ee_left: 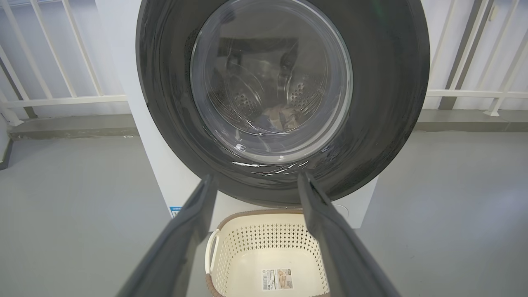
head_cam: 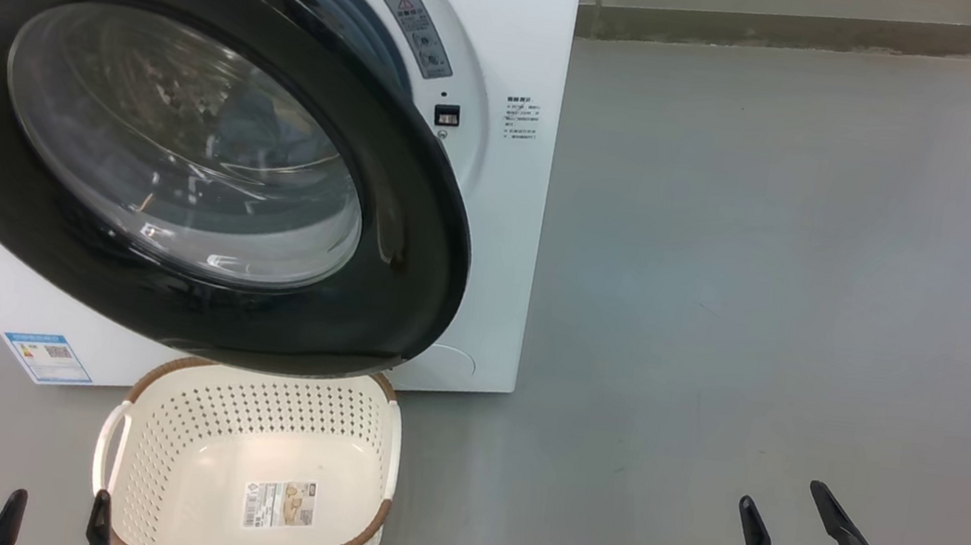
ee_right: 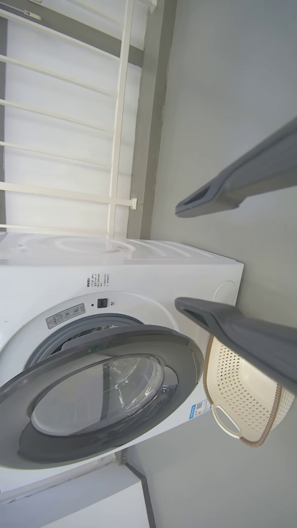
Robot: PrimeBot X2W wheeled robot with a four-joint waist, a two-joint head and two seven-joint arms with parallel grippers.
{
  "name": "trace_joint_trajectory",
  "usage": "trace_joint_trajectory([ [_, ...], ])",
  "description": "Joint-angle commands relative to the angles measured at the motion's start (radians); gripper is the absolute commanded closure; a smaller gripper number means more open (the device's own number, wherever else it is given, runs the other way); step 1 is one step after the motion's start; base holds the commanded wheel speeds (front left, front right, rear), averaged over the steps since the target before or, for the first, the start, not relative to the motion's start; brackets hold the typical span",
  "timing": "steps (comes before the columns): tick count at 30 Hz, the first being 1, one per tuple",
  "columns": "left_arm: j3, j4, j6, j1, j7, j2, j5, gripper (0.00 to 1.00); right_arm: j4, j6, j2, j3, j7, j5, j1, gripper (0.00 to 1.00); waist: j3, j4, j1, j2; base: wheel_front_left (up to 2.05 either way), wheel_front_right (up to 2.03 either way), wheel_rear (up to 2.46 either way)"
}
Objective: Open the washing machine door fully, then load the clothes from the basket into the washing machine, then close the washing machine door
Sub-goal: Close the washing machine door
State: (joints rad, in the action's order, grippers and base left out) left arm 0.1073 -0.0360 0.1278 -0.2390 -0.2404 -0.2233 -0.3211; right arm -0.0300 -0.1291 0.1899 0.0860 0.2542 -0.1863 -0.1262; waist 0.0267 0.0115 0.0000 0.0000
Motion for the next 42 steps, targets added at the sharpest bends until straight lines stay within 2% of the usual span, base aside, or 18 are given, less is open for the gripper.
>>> trace_joint_trajectory([
  [1,-0.031,-0.017,0.001,0.035,-0.012,-0.011,0.014,0.00,-0.021,-0.002,0.013,0.020,0.008,0.002,0.009,0.00,-0.002,0.001,0.0000,0.0000,0.00,0.00,0.00],
  [15,-0.032,-0.008,0.003,0.040,-0.018,-0.009,0.017,0.00,-0.019,-0.002,0.012,0.016,0.008,0.001,0.010,0.00,-0.002,0.007,0.0000,0.0000,0.00,0.00,0.00],
  [16,-0.032,-0.008,0.004,0.040,-0.018,-0.009,0.018,0.00,-0.020,-0.002,0.012,0.015,0.008,0.001,0.011,0.07,-0.003,0.008,0.0000,0.0000,0.00,0.00,0.00],
  [17,-0.032,-0.008,0.004,0.041,-0.018,-0.008,0.018,0.00,-0.021,-0.002,0.011,0.015,0.008,0.000,0.011,0.60,-0.003,0.007,0.0000,0.0000,0.00,0.00,0.00],
  [18,-0.032,-0.008,0.004,0.041,-0.018,-0.008,0.018,0.00,-0.021,-0.002,0.011,0.015,0.008,0.000,0.011,0.60,-0.003,0.007,0.0000,0.0000,0.00,0.00,0.00],
  [19,-0.032,-0.008,0.004,0.041,-0.018,-0.007,0.017,0.00,-0.023,-0.002,0.011,0.018,0.008,-0.007,0.012,1.00,-0.003,0.008,0.0000,0.0000,0.00,0.00,0.00],
  [33,-0.023,-0.010,0.004,0.050,-0.020,-0.004,0.025,0.00,0.016,-0.002,0.028,0.026,0.008,-0.037,0.021,1.00,-0.010,-0.005,0.0000,0.0000,0.00,0.00,0.00],
  [42,0.008,-0.004,-0.014,0.096,-0.021,0.013,0.038,0.00,0.188,-0.002,0.066,0.012,0.008,-0.089,0.175,1.00,-0.035,-0.110,0.0000,0.0000,0.00,0.00,0.00],
])
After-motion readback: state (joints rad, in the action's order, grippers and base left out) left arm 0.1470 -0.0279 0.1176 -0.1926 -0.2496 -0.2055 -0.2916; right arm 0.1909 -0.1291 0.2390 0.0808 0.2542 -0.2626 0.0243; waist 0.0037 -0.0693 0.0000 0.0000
